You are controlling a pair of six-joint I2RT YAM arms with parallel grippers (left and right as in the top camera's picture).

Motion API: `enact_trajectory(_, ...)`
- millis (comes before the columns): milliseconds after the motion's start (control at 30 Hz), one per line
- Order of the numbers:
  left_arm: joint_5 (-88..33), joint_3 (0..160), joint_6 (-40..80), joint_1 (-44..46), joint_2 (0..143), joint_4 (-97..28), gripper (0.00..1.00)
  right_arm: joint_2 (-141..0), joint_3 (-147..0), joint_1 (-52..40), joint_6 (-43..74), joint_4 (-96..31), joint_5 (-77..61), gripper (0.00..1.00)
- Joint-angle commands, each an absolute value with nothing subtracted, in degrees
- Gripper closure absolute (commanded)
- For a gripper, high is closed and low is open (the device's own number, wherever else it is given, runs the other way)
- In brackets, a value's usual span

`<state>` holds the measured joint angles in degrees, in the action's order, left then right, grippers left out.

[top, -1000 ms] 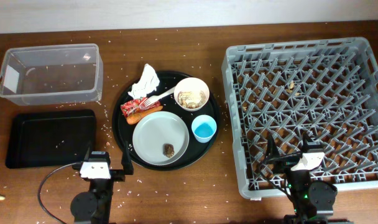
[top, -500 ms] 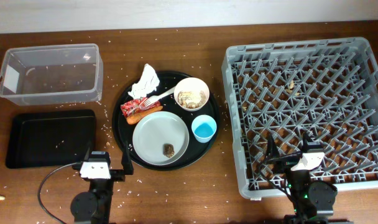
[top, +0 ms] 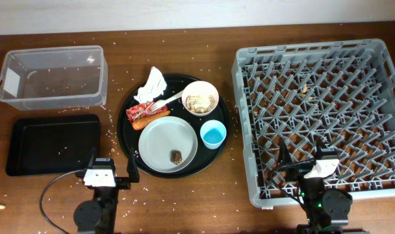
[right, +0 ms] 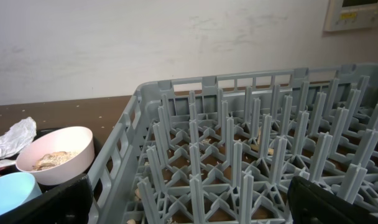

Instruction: Sort waste into correct bins and load items into the dishwasher rack

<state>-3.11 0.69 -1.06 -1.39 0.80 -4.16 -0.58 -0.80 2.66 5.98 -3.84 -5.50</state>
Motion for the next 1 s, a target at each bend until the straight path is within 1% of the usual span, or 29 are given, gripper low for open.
enact_trajectory(0,-2.5,0.5,-0.7,-1.1,0.4,-4.6,0.01,-0.3,-0.3,3.0,6.0,-3.8,-5.6,0.01)
enact_trajectory(500,-2.5,0.5,-0.7,-1.1,0.4,-4.6,0.01,-0.3,-0.3,3.0,6.0,-3.8,-5.5,0.01)
enact_trajectory(533,-1.9,0.5,-1.6,-1.1,0.4,-4.6,0.01,-0.3,-0.3,3.0,6.0,-3.5,-5.4,0.01)
enact_trajectory(600,4.7,0.5,-6.6,-1.2,0.4,-1.9,0.01,-0.3,-0.3,3.0,6.0,-2.1,-6.9,0.01)
enact_trajectory(633,5.9,0.5,-6.6,-1.2,0.4,-2.7,0.01,-0.3,-0.3,3.0,6.0,-2.1,-6.9,0.01)
enact_trajectory(667,5.8,0.5,-6.6,-1.2,0.5,-4.3,0.01,-0.3,-0.3,3.0,6.0,-2.1,-7.0,0.01)
enact_trajectory(767,5.8,0.5,-6.6,-1.2,0.6,-3.9,0.01,-0.3,-0.3,3.0,6.0,-1.4,-7.1,0.01)
enact_trajectory(833,4.8,0.5,-6.6,-1.2,0.6,-0.9,0.01,-0.3,-1.6,3.0,6.0,-0.1,-7.3,0.01)
enact_trajectory(867,2.3,0.5,-6.6,-1.2,0.6,1.9,0.01,-0.3,-2.9,3.0,6.0,-0.4,-7.4,0.01)
enact_trajectory(933,1.0,0.7,-6.6,-1.2,0.8,9.1,0.01,-0.8,-8.2,3.0,6.0,-2.6,-7.3,0.01)
enact_trajectory(967,0.9,1.5,-6.6,-1.2,1.2,10.8,0.01,-1.6,-10.9,3.0,5.7,-3.7,-7.2,0.01)
